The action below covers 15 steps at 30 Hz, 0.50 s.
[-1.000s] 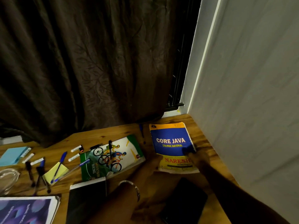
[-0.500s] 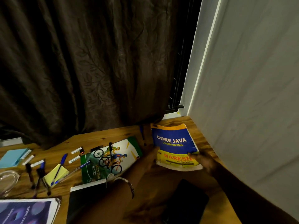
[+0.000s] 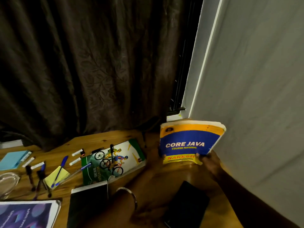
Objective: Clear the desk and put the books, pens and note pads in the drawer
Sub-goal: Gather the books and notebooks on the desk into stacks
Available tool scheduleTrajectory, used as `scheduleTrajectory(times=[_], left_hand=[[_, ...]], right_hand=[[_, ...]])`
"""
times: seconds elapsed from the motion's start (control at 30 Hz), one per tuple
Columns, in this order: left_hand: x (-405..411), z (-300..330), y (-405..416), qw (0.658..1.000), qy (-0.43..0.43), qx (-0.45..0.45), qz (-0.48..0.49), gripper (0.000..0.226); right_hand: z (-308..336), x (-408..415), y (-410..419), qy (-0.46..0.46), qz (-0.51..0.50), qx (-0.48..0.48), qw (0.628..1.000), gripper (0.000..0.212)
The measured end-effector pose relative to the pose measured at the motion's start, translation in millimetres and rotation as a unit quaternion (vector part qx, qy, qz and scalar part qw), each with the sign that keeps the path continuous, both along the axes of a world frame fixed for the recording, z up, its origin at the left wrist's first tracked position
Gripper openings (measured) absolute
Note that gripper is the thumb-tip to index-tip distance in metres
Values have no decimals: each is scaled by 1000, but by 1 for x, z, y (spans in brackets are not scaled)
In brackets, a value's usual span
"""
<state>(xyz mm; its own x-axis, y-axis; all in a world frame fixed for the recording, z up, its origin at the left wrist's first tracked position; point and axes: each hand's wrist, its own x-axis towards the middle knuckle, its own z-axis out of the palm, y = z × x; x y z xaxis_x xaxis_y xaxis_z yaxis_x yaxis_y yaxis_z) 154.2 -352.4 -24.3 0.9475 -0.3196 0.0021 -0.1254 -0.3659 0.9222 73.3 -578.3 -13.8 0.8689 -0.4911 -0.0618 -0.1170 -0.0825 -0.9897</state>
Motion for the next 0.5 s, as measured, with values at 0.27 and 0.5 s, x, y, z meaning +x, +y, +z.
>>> scheduleTrajectory(times=[0.27,0.5], left_hand=[[-2,2,-11,999,-12,32,3,68],[8,-16,-36,980,150,-129,-30,80]], right_hand=[[-1,5,-7,23,-38,1,999,49],[-8,1,-14,99,-65,-62,991,34]])
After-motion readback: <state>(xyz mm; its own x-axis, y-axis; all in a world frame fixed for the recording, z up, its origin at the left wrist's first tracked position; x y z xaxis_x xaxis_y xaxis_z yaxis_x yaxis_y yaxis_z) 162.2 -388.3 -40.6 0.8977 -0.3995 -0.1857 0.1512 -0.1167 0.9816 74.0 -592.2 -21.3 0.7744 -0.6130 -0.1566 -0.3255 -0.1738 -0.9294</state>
